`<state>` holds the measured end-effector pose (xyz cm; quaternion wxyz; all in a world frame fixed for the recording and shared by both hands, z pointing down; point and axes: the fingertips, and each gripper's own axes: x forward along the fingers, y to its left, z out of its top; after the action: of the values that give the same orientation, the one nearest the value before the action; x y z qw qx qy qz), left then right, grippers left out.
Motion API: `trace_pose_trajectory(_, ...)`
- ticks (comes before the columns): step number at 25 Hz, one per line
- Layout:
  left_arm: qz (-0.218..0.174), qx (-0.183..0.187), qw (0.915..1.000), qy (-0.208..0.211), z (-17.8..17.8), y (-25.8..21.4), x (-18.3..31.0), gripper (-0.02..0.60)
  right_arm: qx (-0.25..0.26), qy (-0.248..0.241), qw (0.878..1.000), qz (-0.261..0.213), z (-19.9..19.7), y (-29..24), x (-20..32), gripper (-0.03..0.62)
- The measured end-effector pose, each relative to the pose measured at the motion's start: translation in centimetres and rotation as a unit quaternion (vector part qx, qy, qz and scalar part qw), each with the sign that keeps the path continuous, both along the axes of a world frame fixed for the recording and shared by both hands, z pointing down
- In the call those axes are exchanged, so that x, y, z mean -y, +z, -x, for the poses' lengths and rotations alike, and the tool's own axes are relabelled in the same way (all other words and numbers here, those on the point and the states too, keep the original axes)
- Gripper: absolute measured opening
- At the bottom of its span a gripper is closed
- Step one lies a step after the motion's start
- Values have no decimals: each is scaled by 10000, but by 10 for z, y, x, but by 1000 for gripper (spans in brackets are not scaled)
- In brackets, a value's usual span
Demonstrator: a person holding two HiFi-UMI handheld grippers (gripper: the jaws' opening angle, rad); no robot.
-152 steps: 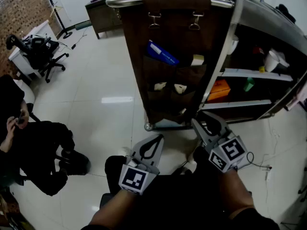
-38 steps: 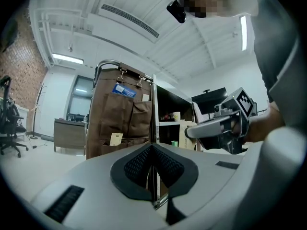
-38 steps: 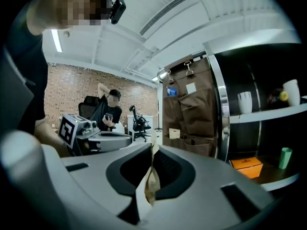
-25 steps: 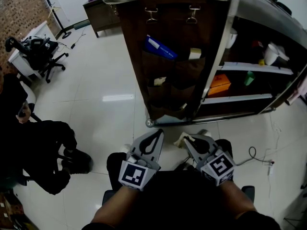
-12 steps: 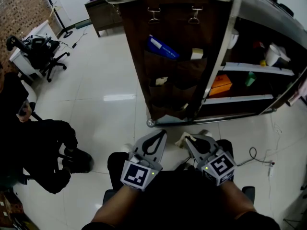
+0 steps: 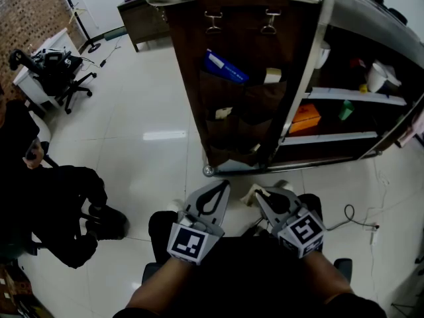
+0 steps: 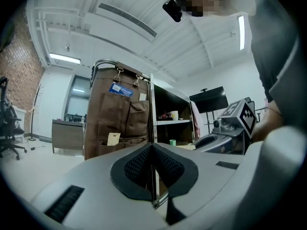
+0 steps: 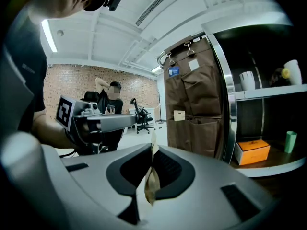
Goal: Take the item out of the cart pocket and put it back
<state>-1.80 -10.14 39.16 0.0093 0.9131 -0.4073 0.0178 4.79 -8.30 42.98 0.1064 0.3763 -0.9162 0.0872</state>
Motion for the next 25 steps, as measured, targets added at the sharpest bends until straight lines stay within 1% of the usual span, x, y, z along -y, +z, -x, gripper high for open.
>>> trace_pose_trajectory(6, -28, -6, 10000, -56, 2, -2, 1, 0, -22, 5, 10000, 12, -1, 0, 0, 29)
trace_pose_trajectory(25, -77, 11, 10000, -50, 1, -2, 0, 0, 20, -12, 10000, -51, 0, -7, 2, 29)
